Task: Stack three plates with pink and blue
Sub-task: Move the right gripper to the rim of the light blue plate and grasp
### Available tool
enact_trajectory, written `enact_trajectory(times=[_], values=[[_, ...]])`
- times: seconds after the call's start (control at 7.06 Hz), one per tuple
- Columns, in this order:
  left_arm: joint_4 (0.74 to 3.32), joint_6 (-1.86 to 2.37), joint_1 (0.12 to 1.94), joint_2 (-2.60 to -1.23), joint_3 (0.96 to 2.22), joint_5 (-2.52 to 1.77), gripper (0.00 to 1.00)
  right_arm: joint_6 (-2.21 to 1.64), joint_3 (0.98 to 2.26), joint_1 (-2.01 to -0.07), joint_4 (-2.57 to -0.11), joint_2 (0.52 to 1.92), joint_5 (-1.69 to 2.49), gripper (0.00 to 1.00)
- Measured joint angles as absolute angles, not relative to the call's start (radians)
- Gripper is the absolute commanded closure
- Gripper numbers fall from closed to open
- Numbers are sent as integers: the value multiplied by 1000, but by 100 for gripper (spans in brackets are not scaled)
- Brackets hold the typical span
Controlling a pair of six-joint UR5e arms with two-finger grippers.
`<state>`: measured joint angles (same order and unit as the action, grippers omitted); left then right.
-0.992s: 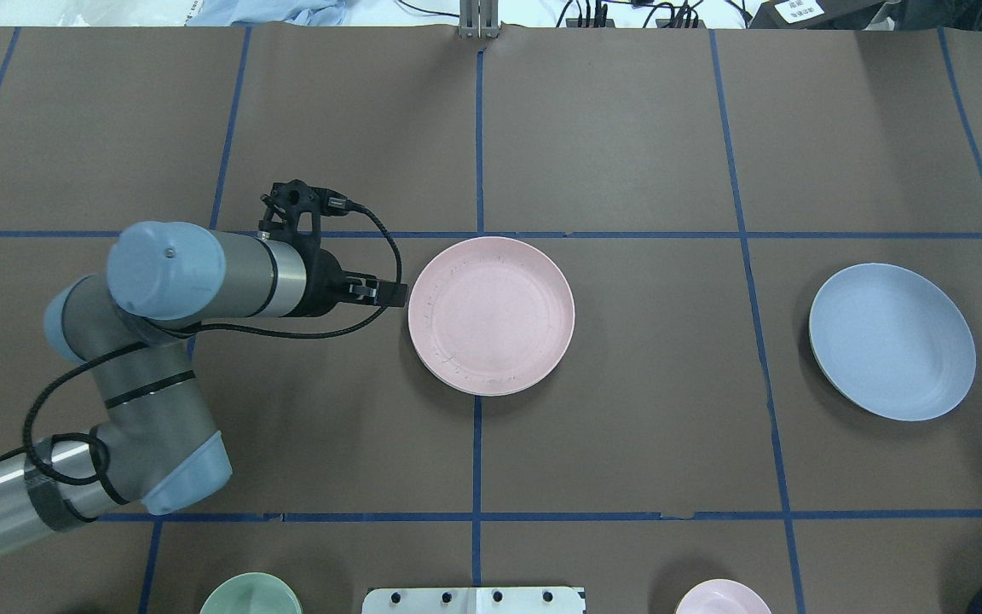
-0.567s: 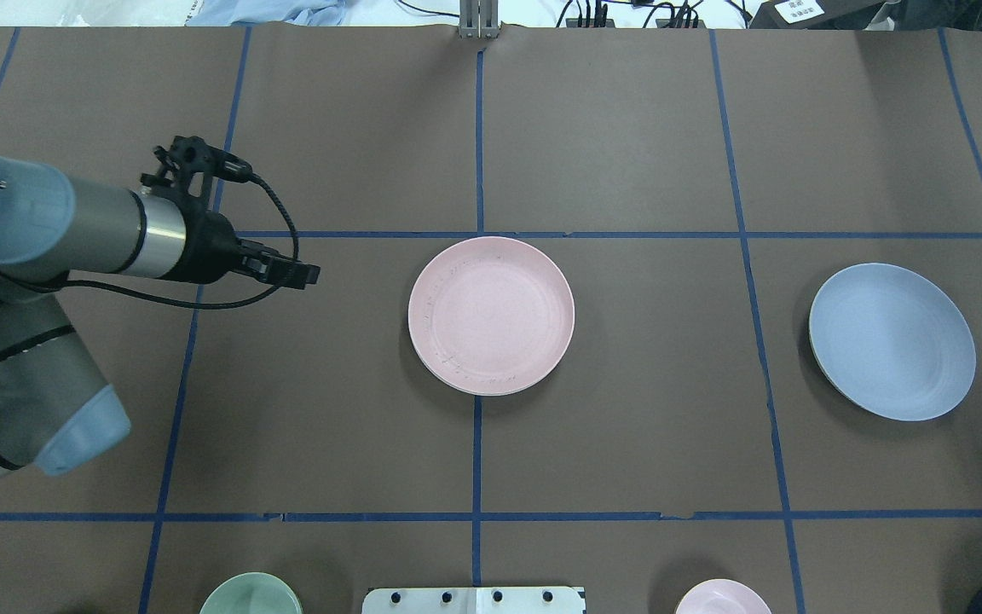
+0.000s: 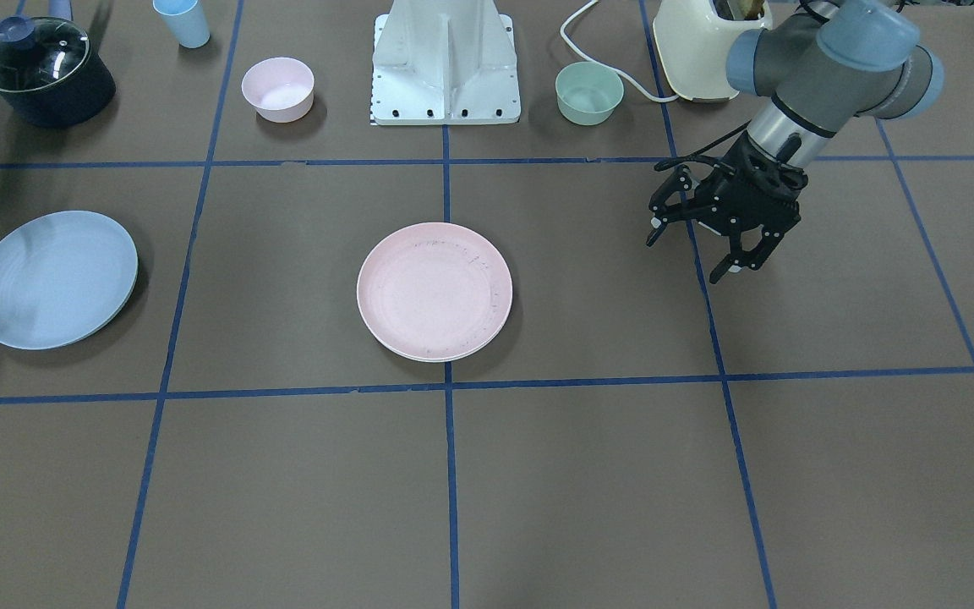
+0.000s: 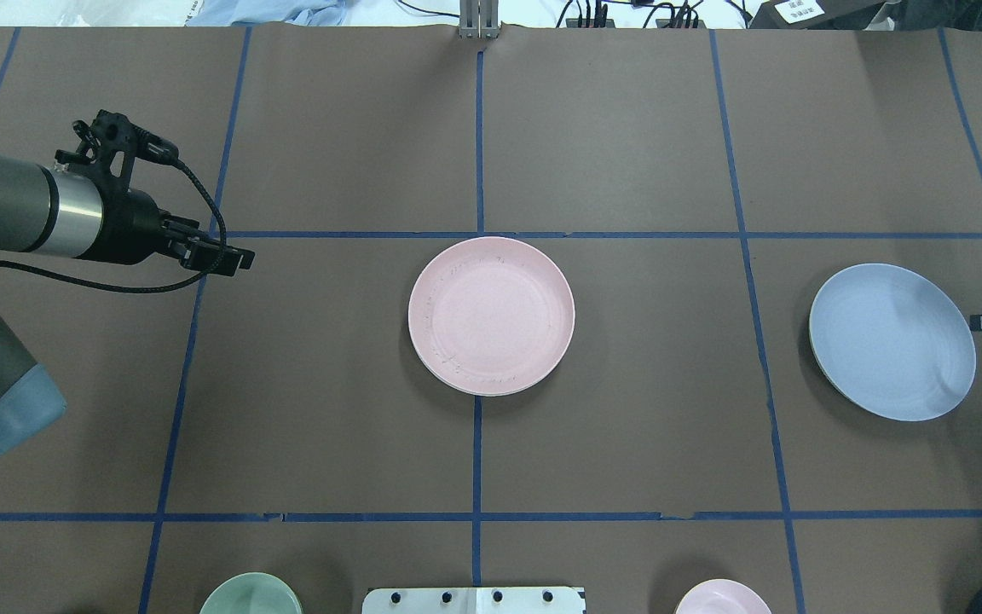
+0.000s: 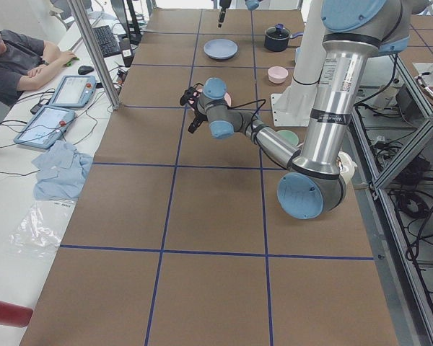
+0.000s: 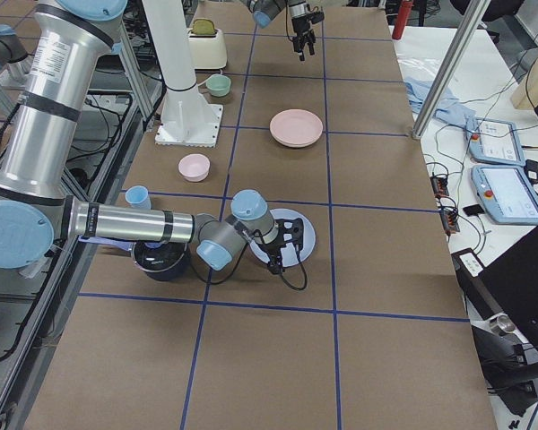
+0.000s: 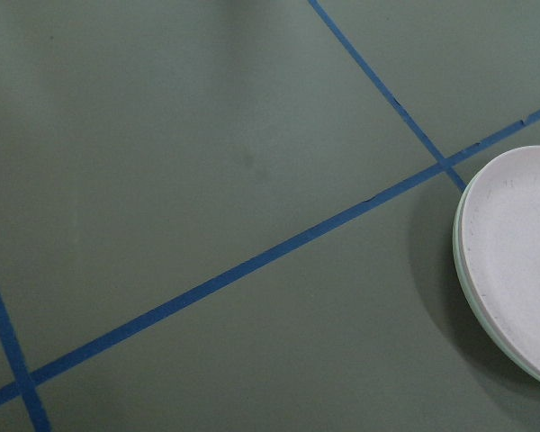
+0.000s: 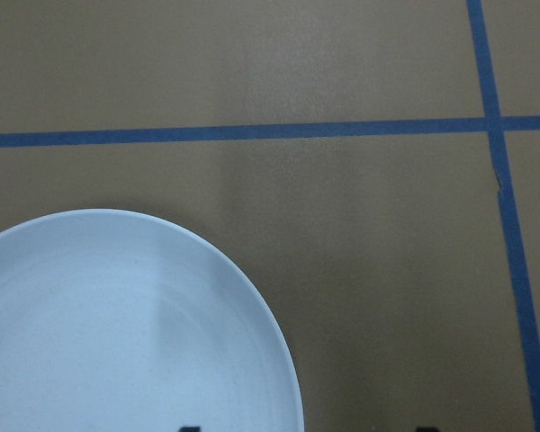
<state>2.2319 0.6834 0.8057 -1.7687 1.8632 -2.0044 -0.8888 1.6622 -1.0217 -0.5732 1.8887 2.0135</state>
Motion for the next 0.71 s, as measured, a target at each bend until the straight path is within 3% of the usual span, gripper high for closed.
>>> enact_trajectory(times=[0.14, 0.28, 0.43, 0.57, 0.71], values=[[2232, 683, 806, -1768, 1864, -2003, 0, -912, 1622, -989, -518, 1890, 1989, 37], [2232, 683, 807, -1767, 1864, -2002, 0, -920, 1603, -970, -494, 1891, 1979, 56], [2232, 683, 807, -1766, 1865, -2002, 0, -926, 1597, -956, -486, 1891, 1976, 86], [2232, 683, 807, -1766, 1865, -2002, 0, -933, 1594, -942, -484, 1891, 1976, 100], [2232, 683, 807, -1766, 1864, -2000, 0, -936, 1594, -932, -483, 1891, 1976, 100]])
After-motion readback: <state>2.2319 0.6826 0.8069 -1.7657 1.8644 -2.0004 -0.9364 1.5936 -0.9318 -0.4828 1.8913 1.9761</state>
